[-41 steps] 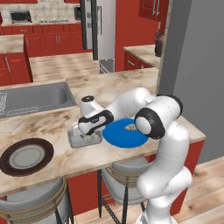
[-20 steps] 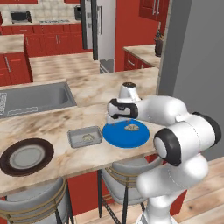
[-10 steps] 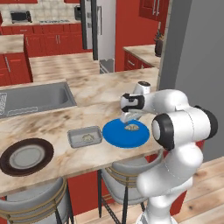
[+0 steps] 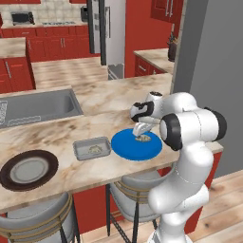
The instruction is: Place two dumplings into each of the tupperware containers and then place the containers in the fridge.
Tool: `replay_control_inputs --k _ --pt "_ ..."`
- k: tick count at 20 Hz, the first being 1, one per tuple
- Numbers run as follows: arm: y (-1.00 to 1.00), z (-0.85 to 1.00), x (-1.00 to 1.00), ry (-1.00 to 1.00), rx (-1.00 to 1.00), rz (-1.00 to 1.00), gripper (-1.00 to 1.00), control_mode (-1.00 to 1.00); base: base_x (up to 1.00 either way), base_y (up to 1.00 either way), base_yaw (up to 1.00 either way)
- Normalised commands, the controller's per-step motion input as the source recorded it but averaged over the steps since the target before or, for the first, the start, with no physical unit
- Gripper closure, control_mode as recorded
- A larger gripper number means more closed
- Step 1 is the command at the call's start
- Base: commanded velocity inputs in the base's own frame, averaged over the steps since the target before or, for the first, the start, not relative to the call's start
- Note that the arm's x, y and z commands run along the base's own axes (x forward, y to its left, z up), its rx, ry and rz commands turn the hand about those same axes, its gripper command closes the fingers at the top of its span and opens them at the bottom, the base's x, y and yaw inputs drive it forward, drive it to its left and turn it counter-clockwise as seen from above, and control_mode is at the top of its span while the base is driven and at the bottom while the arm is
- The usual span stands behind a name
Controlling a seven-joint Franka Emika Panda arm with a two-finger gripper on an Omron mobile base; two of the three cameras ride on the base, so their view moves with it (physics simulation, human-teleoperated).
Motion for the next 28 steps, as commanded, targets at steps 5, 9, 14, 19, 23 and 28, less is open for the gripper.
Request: replay_control_inputs --k 5,9,14,19,23,28 --pt "-0.04 -0.1 0.1 0.05 0.0 0.1 -1.0 -1.0 0.0 0.0 0.0" --pt "0.0 -0.26 -0.07 0.04 0.0 0.04 -1.0 -1.0 0.0 0.0 0.0" --pt "0.0 -0.48 -0.01 0.0 0.0 0.01 -1.0 -1.0 0.0 0.0 0.0" --pt "0.0 -0.12 0.0 0.05 0.0 0.0 1.0 -1.0 0.0 0.0 0.0" --pt "0.0 0.0 0.0 0.0 0.0 0.0 1.0 -1.0 0.0 0.0 0.0" --pt "0.0 0.0 0.0 0.01 0.0 0.0 1.0 -1.0 0.0 0.0 0.0"
